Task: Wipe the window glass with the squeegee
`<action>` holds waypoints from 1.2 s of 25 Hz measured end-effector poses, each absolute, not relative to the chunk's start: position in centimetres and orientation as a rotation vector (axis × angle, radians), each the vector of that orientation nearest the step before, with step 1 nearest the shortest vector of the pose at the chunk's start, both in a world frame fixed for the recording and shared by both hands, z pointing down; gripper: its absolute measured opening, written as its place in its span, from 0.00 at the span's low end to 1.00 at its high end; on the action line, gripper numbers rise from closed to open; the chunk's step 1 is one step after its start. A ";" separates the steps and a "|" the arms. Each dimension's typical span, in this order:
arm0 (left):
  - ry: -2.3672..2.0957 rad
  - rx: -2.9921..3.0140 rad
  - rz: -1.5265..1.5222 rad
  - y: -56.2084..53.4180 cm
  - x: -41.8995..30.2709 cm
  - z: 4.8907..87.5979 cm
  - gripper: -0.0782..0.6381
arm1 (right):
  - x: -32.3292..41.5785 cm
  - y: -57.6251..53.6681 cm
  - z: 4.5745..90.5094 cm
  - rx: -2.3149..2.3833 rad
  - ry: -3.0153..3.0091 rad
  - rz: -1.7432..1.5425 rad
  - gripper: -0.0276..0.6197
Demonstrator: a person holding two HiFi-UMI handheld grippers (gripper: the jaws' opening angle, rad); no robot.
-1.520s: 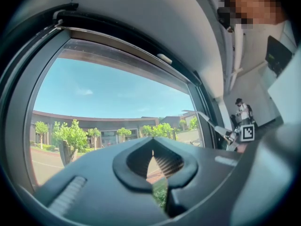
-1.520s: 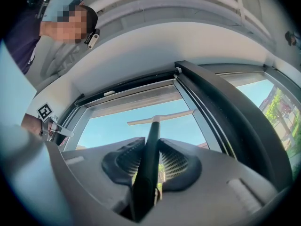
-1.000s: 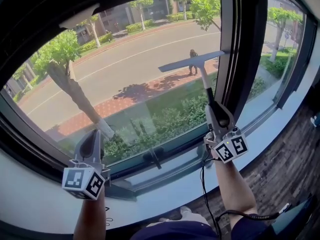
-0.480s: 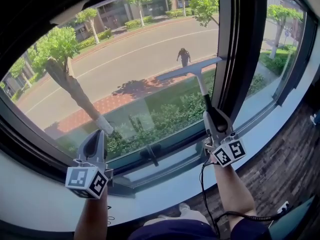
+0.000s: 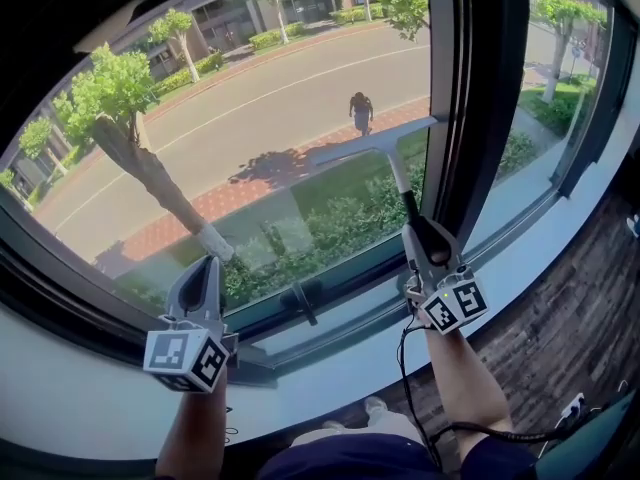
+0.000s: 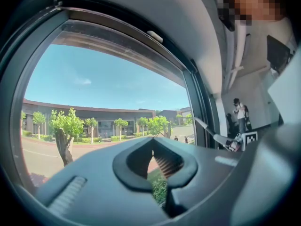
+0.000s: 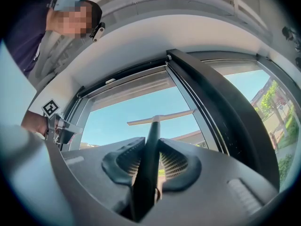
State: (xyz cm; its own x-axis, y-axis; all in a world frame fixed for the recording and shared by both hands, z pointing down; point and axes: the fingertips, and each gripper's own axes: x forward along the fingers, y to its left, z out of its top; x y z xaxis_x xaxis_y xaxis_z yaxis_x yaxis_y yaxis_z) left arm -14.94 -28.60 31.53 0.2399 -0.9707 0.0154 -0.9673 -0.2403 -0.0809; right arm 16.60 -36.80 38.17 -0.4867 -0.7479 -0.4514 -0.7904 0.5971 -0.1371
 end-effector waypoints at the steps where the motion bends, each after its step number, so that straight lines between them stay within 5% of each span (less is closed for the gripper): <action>1: 1.905 -2.434 -0.087 -28.7 -14.8 31.8 0.12 | 16.7 -36.8 38.2 -1.225 2.356 0.121 0.20; 30: 1.875 -2.540 -0.172 -29.9 -11.9 35.8 0.12 | 17.2 -35.6 44.5 -1.246 2.454 0.029 0.20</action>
